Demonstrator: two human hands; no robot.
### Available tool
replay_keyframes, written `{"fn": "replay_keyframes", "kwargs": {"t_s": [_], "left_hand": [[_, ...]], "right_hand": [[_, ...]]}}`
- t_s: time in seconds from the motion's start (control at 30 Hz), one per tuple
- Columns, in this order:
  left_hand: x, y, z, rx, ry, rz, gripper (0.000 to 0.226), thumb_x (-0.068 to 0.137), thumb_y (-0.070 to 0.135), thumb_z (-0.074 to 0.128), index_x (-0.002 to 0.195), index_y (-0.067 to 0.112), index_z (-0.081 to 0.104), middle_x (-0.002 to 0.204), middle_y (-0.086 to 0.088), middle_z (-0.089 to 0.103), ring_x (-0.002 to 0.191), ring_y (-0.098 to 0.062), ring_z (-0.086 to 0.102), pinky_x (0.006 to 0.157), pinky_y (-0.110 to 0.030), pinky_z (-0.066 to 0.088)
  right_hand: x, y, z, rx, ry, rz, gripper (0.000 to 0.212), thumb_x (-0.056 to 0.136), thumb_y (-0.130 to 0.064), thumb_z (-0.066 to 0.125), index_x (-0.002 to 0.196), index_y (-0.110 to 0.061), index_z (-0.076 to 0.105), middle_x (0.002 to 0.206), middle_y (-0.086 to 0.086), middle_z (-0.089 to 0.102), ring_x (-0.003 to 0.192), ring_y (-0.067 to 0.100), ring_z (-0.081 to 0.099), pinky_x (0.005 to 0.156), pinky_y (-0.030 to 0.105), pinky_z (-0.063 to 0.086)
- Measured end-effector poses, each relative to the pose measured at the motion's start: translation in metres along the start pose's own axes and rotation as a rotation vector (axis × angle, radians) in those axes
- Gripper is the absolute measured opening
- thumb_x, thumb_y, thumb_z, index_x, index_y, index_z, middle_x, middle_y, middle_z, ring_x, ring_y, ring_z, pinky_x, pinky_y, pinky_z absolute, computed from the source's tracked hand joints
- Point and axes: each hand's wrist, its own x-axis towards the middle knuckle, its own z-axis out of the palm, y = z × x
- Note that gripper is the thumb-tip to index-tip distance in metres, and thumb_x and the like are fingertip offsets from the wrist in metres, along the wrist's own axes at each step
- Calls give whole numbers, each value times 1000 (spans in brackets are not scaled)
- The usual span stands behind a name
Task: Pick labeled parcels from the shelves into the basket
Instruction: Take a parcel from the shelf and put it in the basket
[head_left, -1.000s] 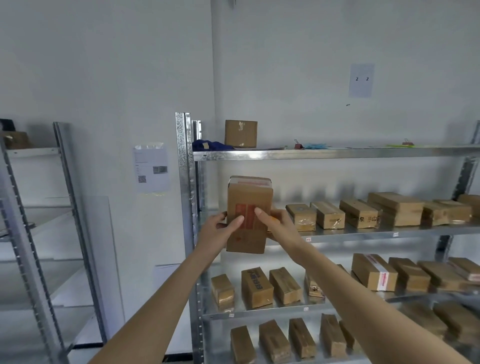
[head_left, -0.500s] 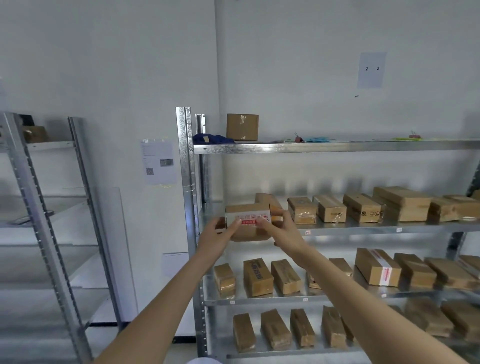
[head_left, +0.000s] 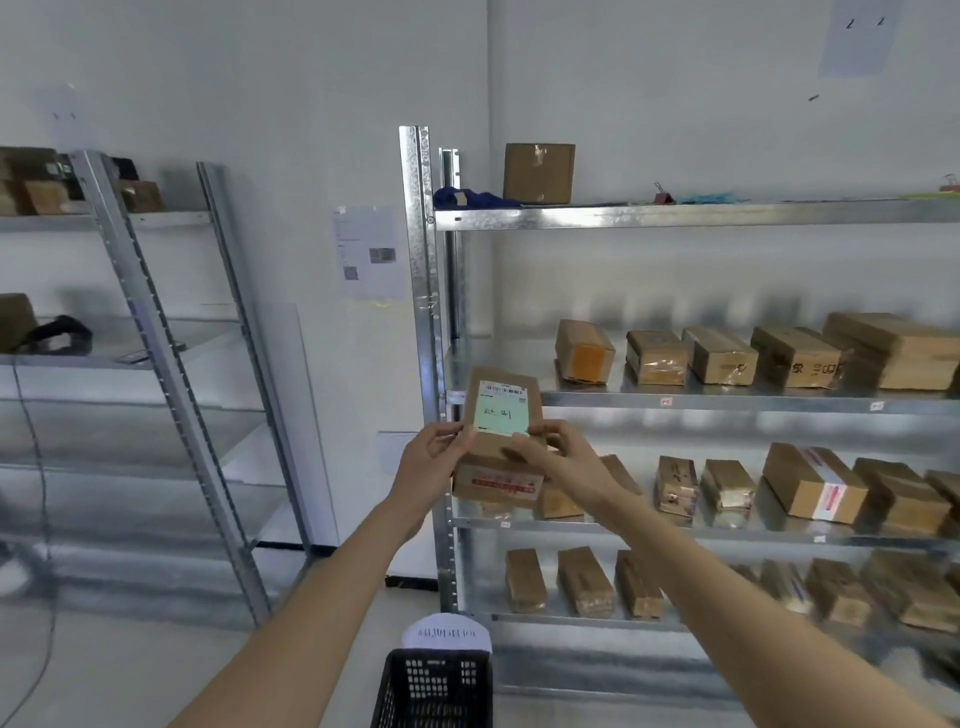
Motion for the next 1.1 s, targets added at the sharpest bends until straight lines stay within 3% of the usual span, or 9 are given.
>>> {"fn": "replay_keyframes", "kwargs": {"t_s": [0.1,0.2,0.27,0.37,0.43,0.53,0.7,0.93,1.1], "left_hand": [[-1,-11,-16,49,22,4,26,91,32,69,114,21,61,113,1,70,98,-12,69,78,-23,58],[-3,-21,-38,67,18,2,32,90,21,71,120,23,60,112,10,67,97,-2,65,69,-10,53],[-2,-31,-56,62,15,-8,39,90,19,71,126,26,60,113,14,64,101,1,62,76,-11,53],[0,-46,-84,0,19,-71,28,94,19,65,118,34,65,118,12,69,109,-6,63,96,-29,51],[0,-53,-100,-39,17,-118,24,98,21,59,113,38,66,117,10,70,112,-10,62,95,-33,49],[2,-66,-130,-56,2,-142,24,100,25,53,105,43,67,107,21,69,108,-6,63,96,-32,47],[14,-94,-176,-47,-50,-159,23,101,31,50,112,42,66,109,26,67,112,-4,61,99,-32,45],[45,-151,-203,99,-104,-164,28,101,30,50,124,33,65,129,13,62,119,-6,54,104,-27,39],[83,-213,-211,310,-91,-189,36,98,34,55,135,32,56,141,10,54,129,-8,48,105,-24,36]], "right_hand": [[5,5,27,-74,8,21,58,81,-59,77,122,-31,48,128,-8,61,108,12,66,90,37,60],[11,3,56,-144,-19,13,71,86,-41,76,144,-29,38,134,-10,57,118,13,62,96,39,58],[17,1,79,-186,-44,2,87,79,-46,75,152,-34,30,141,-10,54,127,14,57,103,45,54],[34,9,115,-254,-56,22,102,69,-68,73,154,-45,24,147,-9,47,133,16,51,106,48,52],[34,4,139,-311,-21,43,110,63,-79,74,154,-48,21,149,-10,40,133,16,48,109,48,48],[32,-5,176,-405,-14,78,117,63,-70,81,156,-42,17,152,-4,26,133,22,44,109,42,45],[44,-2,230,-492,46,84,116,59,-74,81,151,-43,18,148,-2,28,129,21,43,102,43,48],[63,35,269,-569,83,135,113,53,-76,79,146,-49,21,158,-2,19,140,29,38,103,52,50],[90,93,287,-595,11,220,109,57,-74,78,147,-50,21,155,-4,25,134,29,43,102,51,49]]}}
